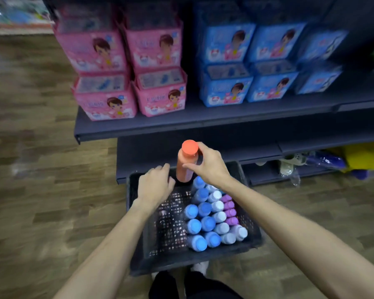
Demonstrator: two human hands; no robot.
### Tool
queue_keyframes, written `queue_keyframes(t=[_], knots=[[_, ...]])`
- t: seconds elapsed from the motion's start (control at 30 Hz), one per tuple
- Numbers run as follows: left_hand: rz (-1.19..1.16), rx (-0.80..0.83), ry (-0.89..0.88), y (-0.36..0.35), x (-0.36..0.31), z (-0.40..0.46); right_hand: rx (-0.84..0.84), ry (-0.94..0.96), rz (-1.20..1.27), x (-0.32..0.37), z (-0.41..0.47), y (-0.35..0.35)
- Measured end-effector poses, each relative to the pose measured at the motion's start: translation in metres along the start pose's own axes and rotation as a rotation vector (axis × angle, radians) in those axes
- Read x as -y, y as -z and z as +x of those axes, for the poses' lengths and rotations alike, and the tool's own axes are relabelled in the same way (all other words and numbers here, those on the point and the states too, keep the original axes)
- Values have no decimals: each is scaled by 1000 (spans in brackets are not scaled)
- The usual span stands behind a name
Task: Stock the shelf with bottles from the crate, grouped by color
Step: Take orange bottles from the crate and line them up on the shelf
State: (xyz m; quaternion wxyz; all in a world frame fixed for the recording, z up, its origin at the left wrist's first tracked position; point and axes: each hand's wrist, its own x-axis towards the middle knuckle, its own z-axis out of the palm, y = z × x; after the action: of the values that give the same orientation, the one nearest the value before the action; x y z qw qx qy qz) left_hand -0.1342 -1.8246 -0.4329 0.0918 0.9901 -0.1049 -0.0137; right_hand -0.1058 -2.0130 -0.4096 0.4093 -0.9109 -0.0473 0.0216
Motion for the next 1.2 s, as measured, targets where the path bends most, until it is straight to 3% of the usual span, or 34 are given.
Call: queue_keyframes(t=[0.33, 0.6, 0.77, 1.2], knots=[[-11, -336, -148, 141, -12, 38, -241, 368, -186, 129, 12, 109], [113, -610, -274, 259, -17, 52, -402, 500, -64, 219, 28, 179], [192, -752, -319, 326, -22, 54, -404, 559, -40, 277, 30, 224], [415, -877, -304, 469, -17, 75, -444, 567, -68, 400, 67, 306]])
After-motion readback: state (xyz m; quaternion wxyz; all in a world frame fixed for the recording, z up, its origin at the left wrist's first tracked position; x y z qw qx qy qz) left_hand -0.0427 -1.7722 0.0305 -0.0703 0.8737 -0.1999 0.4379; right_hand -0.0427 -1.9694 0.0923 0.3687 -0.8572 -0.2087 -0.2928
